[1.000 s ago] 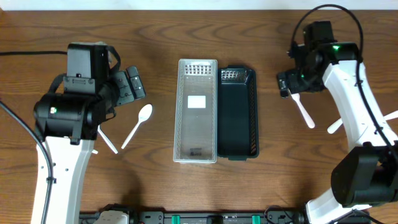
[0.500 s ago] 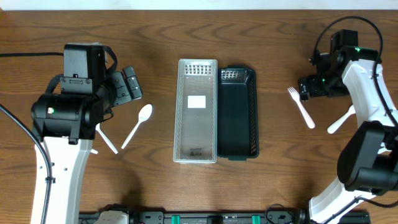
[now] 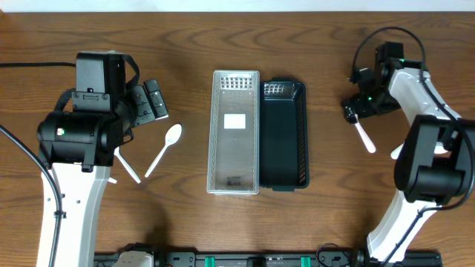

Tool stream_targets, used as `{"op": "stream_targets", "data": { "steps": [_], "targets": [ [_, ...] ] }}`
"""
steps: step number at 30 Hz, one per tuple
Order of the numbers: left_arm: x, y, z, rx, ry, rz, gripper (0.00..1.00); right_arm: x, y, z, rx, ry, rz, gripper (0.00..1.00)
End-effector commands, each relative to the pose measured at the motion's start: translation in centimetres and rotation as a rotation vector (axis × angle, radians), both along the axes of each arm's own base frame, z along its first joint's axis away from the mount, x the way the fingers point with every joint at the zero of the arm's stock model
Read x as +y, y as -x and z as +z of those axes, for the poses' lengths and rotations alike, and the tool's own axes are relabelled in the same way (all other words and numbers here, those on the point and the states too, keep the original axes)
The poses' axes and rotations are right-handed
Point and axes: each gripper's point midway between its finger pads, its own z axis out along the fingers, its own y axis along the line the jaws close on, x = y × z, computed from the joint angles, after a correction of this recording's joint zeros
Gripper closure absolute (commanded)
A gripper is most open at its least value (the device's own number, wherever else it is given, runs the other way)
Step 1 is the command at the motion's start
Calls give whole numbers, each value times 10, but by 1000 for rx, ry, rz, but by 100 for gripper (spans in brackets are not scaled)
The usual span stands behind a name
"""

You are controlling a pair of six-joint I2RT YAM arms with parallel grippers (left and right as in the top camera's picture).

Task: Pack container
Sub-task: 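Lower the right gripper onto a white fork and grasp it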

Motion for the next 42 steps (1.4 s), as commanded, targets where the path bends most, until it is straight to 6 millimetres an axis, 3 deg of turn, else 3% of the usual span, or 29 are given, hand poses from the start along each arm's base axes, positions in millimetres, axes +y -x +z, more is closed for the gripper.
{"op": "stream_targets", "data": {
  "steps": [1,6,9,19,28,33,38,42],
  "targets": [
    [4,0,4,-2,-11,16,2,14,-4,-7,-4,-17,61,1],
    [4,4,1,16,-12,16,2,51,3,-14,35,-160,97,1],
    [4,4,1,16,-12,15,2,54,5,-20,50,-146,87,2],
    [4,4,1,16,-12,15,2,28,13,-23,88,-50,51,5],
    [5,6,0,28,-13,15,2,11,14,-23,91,-35,1,40],
    [1,7,-1,34,2,5,2,12,11,-23,78,-36,2,45],
    [1,8,-2,37,5,3,2,16,2,-22,43,-45,-11,32],
    [1,8,-2,37,5,2,2,19,-3,-22,23,-43,-1,36]
  ]
}}
